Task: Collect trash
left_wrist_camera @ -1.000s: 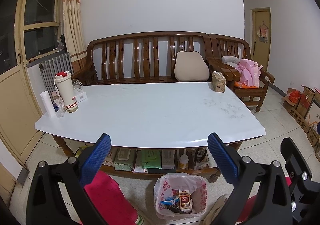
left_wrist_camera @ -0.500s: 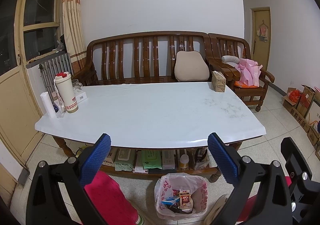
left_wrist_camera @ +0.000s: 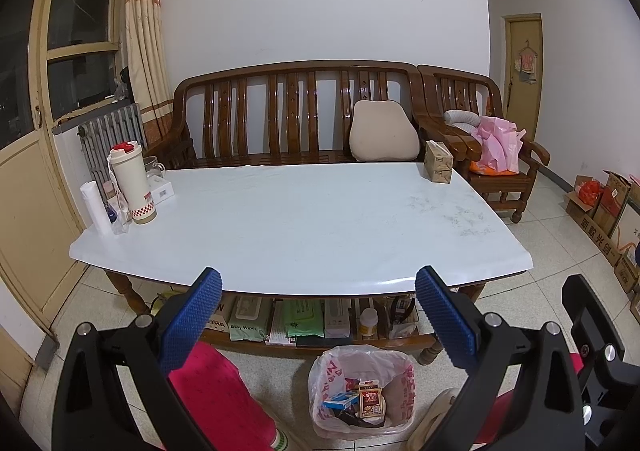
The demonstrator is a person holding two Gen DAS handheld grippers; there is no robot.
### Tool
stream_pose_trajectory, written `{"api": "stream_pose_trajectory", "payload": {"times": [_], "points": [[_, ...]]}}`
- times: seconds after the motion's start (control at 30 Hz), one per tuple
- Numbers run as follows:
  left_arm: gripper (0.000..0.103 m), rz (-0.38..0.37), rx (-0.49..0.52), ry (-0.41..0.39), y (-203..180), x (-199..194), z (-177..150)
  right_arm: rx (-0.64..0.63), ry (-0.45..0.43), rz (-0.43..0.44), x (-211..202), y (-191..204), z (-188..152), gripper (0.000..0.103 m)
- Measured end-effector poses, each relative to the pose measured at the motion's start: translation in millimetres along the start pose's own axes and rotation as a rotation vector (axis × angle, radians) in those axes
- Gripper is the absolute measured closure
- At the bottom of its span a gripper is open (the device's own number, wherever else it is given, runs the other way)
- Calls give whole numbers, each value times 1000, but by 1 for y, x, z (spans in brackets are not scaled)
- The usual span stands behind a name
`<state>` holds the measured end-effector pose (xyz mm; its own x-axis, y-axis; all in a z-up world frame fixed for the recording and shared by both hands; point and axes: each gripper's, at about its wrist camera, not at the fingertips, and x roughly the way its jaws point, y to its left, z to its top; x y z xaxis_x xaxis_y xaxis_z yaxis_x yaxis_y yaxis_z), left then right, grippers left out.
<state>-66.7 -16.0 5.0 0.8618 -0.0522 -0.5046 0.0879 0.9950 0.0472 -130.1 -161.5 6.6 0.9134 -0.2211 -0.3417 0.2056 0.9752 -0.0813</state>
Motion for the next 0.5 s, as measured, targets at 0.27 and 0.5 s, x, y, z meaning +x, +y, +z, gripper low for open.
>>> {"api": "stream_pose_trajectory", "payload": {"times": [0.27, 0.5], "points": [[8, 15, 13, -4, 1, 3, -3, -3, 4, -2, 1, -10, 1, 7], [8, 11, 20, -3, 2, 4, -2, -6, 5, -1, 3, -16, 2, 7]]}}
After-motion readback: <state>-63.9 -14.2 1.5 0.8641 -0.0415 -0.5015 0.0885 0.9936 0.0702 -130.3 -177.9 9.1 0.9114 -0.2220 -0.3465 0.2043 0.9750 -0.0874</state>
